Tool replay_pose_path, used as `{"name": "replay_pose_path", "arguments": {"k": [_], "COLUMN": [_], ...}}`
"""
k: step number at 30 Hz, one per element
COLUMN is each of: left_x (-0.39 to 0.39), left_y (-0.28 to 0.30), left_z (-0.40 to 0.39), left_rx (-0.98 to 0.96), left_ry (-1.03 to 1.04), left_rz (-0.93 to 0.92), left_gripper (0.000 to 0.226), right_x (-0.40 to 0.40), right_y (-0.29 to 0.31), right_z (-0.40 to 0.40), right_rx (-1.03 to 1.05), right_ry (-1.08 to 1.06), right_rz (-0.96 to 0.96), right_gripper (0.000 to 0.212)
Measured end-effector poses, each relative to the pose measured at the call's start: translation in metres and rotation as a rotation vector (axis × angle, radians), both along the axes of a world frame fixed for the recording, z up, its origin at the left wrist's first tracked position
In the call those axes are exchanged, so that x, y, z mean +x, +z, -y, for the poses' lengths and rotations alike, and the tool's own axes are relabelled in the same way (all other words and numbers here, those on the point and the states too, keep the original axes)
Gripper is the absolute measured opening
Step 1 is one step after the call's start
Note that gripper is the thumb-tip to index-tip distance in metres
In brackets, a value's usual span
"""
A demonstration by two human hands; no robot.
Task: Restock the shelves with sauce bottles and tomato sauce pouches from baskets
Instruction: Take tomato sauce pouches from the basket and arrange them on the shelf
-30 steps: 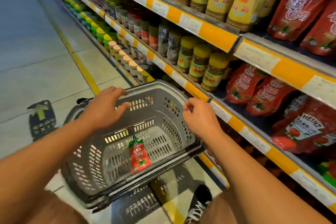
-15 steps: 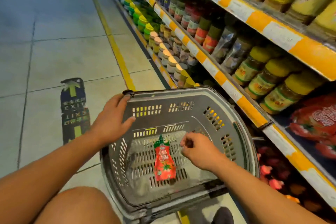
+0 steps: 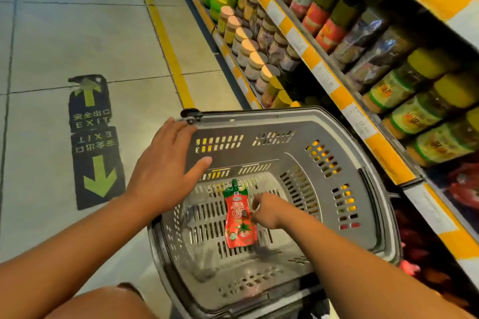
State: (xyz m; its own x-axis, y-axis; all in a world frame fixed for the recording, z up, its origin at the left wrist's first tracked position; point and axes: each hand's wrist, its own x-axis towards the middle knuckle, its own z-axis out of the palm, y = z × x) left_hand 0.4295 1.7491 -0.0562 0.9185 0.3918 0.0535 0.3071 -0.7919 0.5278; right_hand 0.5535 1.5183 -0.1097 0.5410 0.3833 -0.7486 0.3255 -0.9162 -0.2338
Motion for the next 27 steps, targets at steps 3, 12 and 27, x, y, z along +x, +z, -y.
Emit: {"name": "replay_pose_path", "arguments": {"k": [3,12,27], "left_x": [-0.001,0.0,0.002], "left_y": [0.004,0.0,-0.004], "left_z": [0.002,0.001,0.005], "left_rx": [-0.019,-0.066,-0.064], "left_ry": [0.024,0.089,0.112], "left_rz": [0.027,0.027,0.014], "left_gripper": [0.073,0.086,0.089], "right_x": [0.007,0.021,0.037], "right_y": [-0.034,-0.116,-0.169], "right_z": [-0.012,-0.021,-0.022], "right_rx": [-0.003,-0.168,-0.151], "right_ry": [-0.053,-0.098,-0.328], "right_rz": [0.012,-0.148,-0.102], "right_gripper": [0.011,0.03,0.054]}}
